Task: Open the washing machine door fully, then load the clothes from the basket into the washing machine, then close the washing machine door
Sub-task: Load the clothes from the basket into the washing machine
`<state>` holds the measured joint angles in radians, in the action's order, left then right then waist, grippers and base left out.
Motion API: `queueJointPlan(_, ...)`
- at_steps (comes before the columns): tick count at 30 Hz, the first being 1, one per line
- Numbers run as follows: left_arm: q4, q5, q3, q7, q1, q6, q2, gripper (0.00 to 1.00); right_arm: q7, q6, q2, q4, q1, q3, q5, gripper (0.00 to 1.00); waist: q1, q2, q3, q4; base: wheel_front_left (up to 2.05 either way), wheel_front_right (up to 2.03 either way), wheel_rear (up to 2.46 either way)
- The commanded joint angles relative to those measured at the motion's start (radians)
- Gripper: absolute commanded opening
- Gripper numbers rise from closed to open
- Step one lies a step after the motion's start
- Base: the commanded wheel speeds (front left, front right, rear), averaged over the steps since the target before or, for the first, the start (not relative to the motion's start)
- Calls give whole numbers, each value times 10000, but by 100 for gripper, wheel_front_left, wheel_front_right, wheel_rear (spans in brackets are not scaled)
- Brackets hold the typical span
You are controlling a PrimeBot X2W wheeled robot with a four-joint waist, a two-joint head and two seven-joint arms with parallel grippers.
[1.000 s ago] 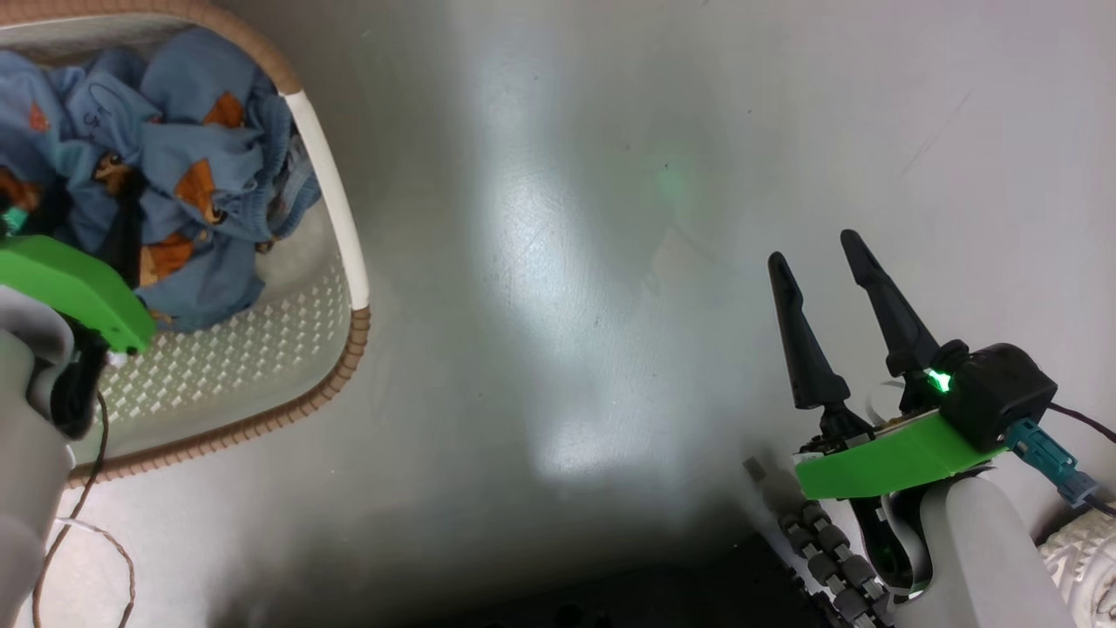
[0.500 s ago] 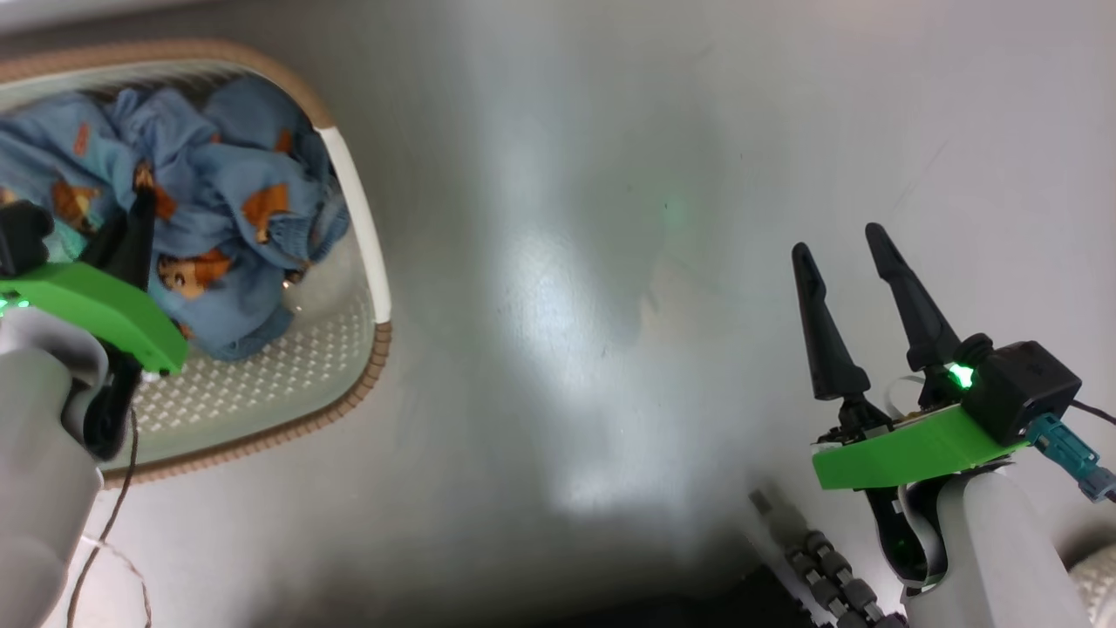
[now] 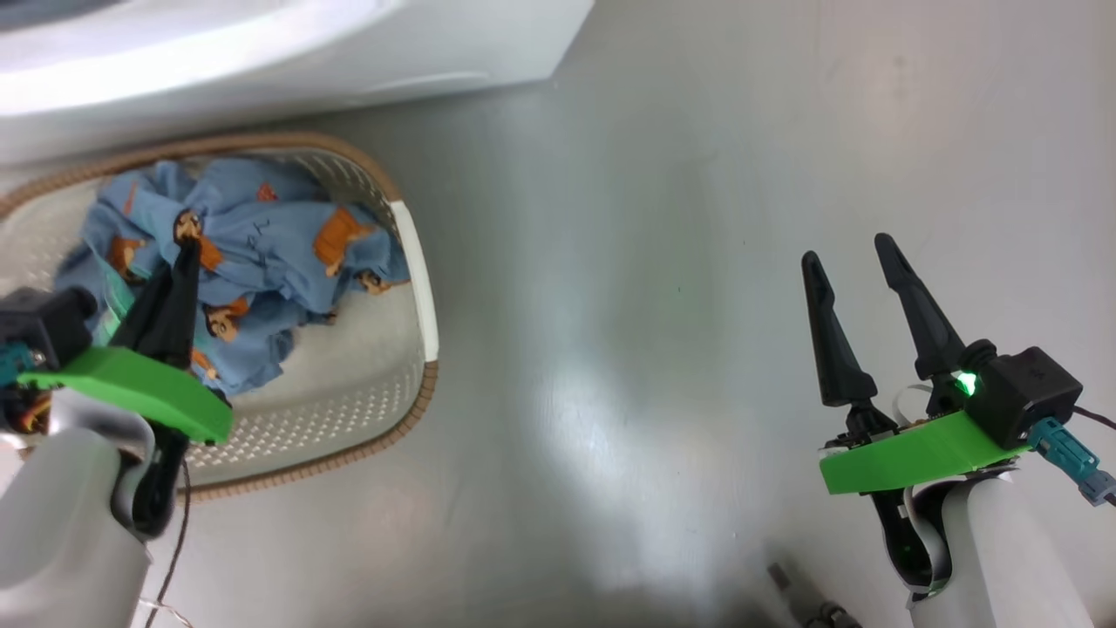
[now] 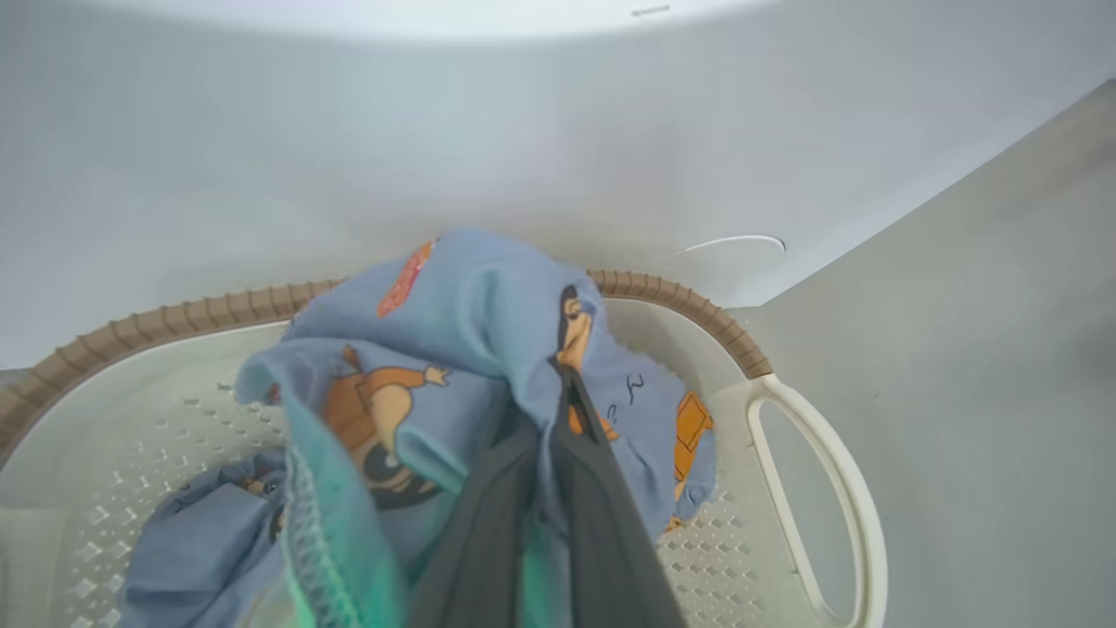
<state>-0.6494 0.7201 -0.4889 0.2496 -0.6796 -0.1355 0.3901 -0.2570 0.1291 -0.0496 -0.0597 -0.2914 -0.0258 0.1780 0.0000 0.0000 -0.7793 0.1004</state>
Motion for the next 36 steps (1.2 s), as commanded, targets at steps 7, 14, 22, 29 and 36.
queueJointPlan(7,1015,-785,1407,121,1291,48,-16,0,-48,16,-6,125,509,-155,-166,100,0,0,1304,-285,0,0,0)
queueJointPlan(14,1975,-1479,2326,121,2355,48,-414,0,-48,16,-6,12,698,-82,-214,100,0,0,2318,-424,0,0,0)
queueJointPlan(22,3190,-2290,3207,122,3597,48,-856,0,-48,16,-6,-142,1081,-16,-263,100,0,0,3560,-624,0,0,0)
queueJointPlan(29,4170,-2867,3848,122,4479,48,-1190,0,-48,16,-6,-261,1430,-57,-284,100,0,0,4481,-701,0,0,0)
queueJointPlan(36,5182,-3439,4419,122,5314,48,-1534,0,-48,16,-6,-246,1790,-33,-336,100,0,0,5328,-726,0,0,0)
